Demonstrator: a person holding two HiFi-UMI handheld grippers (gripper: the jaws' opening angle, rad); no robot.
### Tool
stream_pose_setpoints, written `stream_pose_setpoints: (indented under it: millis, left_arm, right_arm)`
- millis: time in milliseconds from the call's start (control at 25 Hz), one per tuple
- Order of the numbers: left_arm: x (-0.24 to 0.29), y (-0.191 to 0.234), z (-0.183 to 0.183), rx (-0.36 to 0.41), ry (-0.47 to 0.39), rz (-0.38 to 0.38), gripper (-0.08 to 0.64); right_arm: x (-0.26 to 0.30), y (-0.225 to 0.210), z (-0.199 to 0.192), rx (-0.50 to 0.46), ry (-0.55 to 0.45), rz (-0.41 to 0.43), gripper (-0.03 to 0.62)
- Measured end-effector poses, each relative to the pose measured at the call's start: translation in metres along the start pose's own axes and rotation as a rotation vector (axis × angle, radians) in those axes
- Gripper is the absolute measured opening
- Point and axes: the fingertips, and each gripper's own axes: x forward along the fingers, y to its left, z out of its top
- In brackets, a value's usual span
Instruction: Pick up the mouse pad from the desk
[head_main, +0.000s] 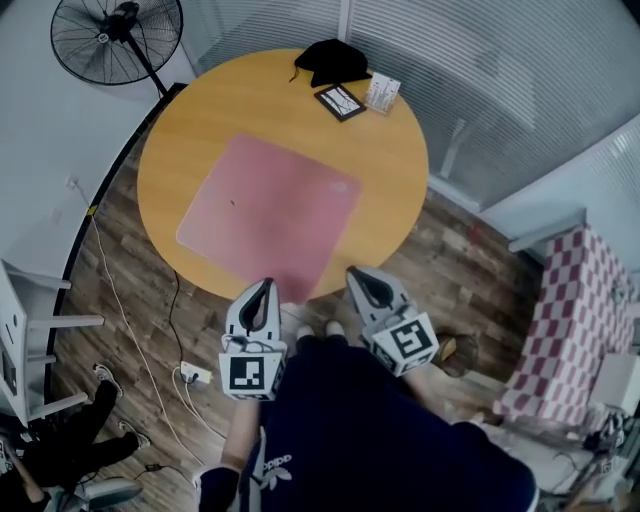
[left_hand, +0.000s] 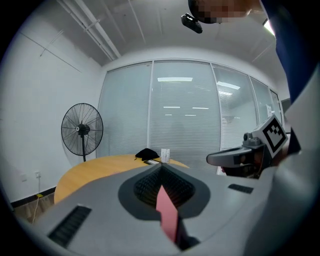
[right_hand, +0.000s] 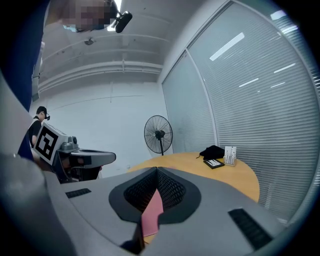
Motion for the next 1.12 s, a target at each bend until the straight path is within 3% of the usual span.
stream_pose_setpoints:
  millis: [280,440,560,720,800,880,960,1120]
  left_arm:
    - [0.009,0.007,-0.049,0.090,0.149,-0.045,0.005]
    - [0.010,0.007,-0.090,0.017,0.262,-0.066,0.018]
    - [0.012,-0.006,-0.123,-0.045,0.355,-0.114,0.089]
    - [0.013,-0.016,-0.163,0.038,0.461,-0.163,0.115]
    - [0.013,-0.024,-0.188,0.022,0.521,-0.203,0.118]
    - [0.011,-0.035,-0.210,-0.065,0.580,-0.240,0.120]
    - [0.008,-0.046,-0.229,-0.212,0.638,-0.257,0.120]
    - [0.011,-0.053,-0.254,-0.501,0.701,-0.217,0.118]
  right_arm:
    - [0.011,-0.003,-0.008,0.022,0.020,-0.007,0.002]
    - [0.015,0.005,-0.023,0.041,0.057,-0.004,0.002]
    - [0.015,0.013,-0.039,0.062,0.094,0.001,0.002]
    - [0.015,0.015,-0.058,0.090,0.131,-0.005,0.002]
    - [0.012,0.013,-0.067,0.101,0.151,-0.016,0.002]
    - [0.008,0.010,-0.076,0.108,0.168,-0.028,0.002]
    - [0.002,0.009,-0.086,0.104,0.188,-0.036,0.002]
    - [-0.004,0.014,-0.102,0.134,0.230,-0.041,0.002]
